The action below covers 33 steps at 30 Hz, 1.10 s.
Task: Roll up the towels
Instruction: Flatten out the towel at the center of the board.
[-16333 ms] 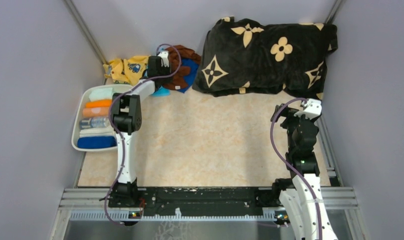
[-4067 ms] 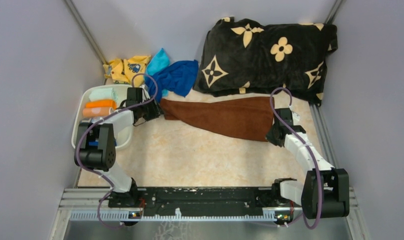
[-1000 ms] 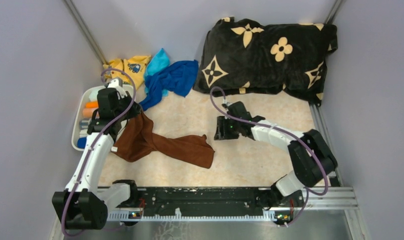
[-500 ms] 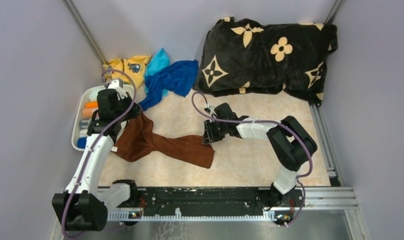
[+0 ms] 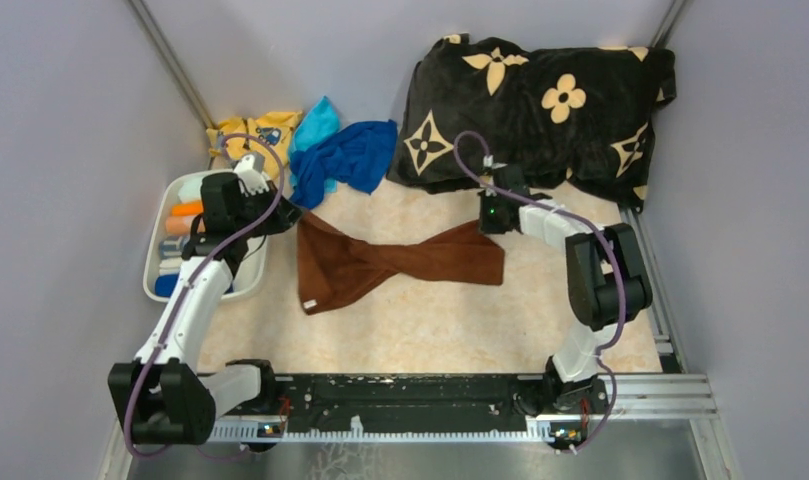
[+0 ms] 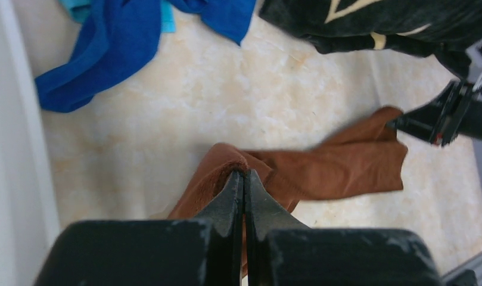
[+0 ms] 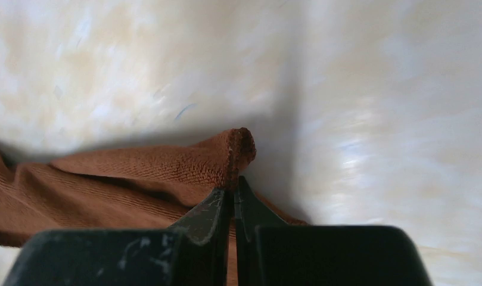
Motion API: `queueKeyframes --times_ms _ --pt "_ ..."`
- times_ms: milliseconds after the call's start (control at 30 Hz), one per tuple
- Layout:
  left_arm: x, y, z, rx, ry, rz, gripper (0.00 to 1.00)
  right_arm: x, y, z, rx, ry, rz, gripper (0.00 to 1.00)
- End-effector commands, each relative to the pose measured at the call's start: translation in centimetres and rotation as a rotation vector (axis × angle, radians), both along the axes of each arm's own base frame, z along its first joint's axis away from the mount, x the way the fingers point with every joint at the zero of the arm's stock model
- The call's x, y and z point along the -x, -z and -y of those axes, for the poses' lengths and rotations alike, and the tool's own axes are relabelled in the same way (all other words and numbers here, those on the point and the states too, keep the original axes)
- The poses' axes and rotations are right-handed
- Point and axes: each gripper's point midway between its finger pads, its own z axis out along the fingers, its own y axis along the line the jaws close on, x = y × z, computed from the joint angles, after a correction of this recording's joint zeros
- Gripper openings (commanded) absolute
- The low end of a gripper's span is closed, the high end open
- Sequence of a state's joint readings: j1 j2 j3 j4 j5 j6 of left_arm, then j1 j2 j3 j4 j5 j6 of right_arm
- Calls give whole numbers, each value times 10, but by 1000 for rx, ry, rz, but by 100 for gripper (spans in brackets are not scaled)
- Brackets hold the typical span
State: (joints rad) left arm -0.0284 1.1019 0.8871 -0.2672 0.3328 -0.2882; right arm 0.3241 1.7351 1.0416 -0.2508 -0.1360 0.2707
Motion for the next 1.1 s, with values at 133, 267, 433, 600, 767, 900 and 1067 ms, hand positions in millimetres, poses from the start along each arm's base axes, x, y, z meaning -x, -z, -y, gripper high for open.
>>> queueKeyframes --times_ms 133,267,433,600,767,900,1067 --pt "0 6 36 149 159 3 0 -46 -66 54 161 139 140 36" --pt "5 21 40 177 166 -29 0 -17 -75 73 189 237 119 49" --pt "9 40 38 160 162 -54 0 27 -53 107 265 344 27 49" --pt "7 47 36 136 163 -59 0 51 -29 106 230 369 -51 45" --pt "6 47 37 119 165 -57 0 57 -14 110 233 433 -83 43" --pt "7 49 37 110 165 -63 0 54 -8 113 242 459 -74 41" --pt "7 49 38 108 164 -62 0 50 2 108 222 460 -86 37"
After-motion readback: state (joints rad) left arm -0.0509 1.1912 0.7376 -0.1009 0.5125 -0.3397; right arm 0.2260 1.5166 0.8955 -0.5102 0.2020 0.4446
